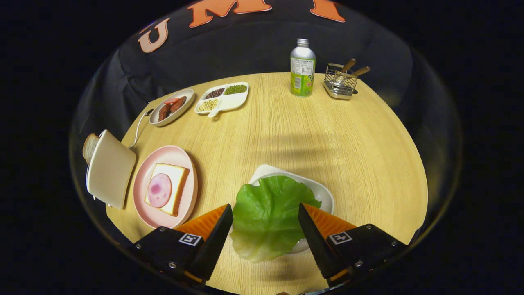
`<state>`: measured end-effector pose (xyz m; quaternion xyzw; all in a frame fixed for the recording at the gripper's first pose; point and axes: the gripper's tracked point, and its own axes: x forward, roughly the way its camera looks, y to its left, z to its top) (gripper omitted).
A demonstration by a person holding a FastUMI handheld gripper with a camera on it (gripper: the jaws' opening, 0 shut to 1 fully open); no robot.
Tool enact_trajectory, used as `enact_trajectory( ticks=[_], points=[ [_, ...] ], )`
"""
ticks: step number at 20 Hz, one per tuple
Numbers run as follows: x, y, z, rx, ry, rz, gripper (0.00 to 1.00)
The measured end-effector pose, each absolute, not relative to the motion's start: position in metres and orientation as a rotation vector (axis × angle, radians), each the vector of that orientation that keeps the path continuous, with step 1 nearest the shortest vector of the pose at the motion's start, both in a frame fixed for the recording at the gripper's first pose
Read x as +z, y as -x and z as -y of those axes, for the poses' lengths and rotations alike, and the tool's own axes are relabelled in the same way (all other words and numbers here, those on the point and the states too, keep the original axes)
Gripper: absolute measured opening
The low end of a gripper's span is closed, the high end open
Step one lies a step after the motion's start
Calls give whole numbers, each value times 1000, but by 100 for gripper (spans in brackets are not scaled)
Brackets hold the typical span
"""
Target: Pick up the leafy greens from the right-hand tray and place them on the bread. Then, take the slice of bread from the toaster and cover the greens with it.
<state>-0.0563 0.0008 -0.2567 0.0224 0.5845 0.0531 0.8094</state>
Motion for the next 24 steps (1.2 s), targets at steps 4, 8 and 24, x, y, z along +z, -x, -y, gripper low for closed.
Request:
enact_trajectory(
  ticks=[4,8,24],
  points=[
    [-275,62,2,107,1,-1297,95],
    [-285,63,5,65,48,-1314,95],
    [-281,58,20,11,-227,-1314,7]
  ],
)
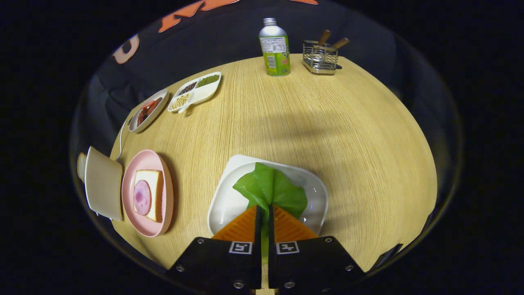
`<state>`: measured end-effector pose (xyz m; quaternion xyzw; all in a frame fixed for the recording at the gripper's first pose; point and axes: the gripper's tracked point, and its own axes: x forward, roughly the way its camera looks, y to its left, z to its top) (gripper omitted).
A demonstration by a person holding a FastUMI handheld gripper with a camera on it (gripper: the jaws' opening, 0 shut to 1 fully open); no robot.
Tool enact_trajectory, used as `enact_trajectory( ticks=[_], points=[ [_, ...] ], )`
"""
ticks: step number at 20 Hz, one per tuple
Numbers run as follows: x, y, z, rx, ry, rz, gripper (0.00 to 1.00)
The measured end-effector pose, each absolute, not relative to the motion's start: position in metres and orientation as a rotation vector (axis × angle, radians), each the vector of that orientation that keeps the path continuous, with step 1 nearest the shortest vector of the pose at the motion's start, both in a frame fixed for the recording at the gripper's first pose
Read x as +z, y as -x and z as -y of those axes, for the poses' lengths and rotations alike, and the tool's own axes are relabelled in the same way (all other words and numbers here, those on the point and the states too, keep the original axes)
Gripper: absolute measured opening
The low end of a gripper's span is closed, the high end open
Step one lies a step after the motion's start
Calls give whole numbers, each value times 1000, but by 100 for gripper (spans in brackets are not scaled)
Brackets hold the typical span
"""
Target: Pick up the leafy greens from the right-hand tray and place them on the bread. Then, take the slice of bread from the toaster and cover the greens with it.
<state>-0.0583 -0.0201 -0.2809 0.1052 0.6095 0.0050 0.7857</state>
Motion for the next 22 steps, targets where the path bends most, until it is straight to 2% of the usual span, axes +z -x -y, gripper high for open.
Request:
enact_trajectory(
  ticks=[7,22],
  points=[
    [-267,61,9,61,-281,-1277,1],
    [-203,35,-39,193,-389,-1118,1]
  ],
)
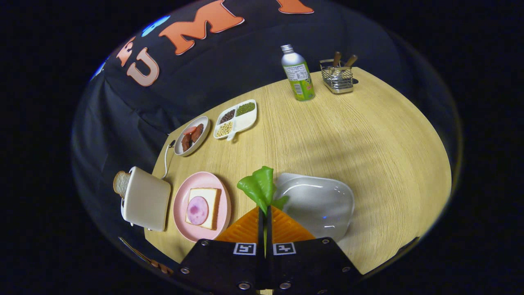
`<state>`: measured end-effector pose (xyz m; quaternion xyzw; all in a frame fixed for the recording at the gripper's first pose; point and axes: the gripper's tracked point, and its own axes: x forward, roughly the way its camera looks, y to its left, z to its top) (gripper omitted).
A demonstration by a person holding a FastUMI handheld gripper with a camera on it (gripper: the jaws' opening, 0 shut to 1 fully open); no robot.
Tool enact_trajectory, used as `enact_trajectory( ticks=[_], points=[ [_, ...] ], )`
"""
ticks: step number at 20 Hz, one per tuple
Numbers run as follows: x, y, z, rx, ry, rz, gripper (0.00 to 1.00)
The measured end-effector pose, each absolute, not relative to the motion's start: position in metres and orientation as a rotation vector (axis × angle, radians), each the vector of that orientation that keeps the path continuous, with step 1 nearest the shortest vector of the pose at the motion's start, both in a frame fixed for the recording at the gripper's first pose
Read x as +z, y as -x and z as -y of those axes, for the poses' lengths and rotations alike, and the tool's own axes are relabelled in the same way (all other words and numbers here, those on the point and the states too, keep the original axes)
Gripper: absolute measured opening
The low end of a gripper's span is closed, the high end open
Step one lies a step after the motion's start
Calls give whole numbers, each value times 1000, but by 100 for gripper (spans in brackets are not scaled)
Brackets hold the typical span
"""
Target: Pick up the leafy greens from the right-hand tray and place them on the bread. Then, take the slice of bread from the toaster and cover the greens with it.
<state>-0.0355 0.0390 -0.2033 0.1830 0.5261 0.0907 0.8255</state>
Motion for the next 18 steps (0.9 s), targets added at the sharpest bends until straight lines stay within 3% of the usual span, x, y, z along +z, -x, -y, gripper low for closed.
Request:
enact_trajectory(
  ticks=[18],
  points=[
    [-185,10,-159,418,-330,-1092,1]
  ],
)
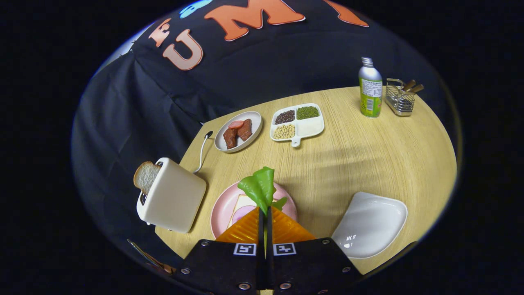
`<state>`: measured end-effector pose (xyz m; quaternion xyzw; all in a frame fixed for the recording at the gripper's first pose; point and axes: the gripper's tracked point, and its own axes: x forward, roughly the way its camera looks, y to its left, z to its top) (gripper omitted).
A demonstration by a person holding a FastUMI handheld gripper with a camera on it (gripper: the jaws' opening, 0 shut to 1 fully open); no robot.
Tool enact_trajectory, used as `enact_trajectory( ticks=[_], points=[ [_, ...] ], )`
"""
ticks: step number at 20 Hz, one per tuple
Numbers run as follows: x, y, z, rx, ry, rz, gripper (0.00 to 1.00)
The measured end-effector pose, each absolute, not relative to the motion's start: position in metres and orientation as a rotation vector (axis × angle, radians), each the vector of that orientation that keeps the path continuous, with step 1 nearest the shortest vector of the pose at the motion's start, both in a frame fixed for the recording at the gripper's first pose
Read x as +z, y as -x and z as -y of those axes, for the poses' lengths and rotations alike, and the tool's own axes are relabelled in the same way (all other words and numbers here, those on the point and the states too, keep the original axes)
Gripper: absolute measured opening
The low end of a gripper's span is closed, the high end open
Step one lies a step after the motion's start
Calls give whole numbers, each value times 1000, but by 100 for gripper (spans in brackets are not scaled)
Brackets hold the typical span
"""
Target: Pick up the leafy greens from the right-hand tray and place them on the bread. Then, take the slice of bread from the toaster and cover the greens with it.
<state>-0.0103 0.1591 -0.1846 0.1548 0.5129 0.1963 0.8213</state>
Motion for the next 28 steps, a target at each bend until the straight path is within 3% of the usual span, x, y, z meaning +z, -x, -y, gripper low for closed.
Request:
enact_trajectory(
  ticks=[20,28],
  points=[
    [-243,31,-240,494,-128,-1198,5],
    [-219,24,-250,497,-100,-1165,27]
  ],
)
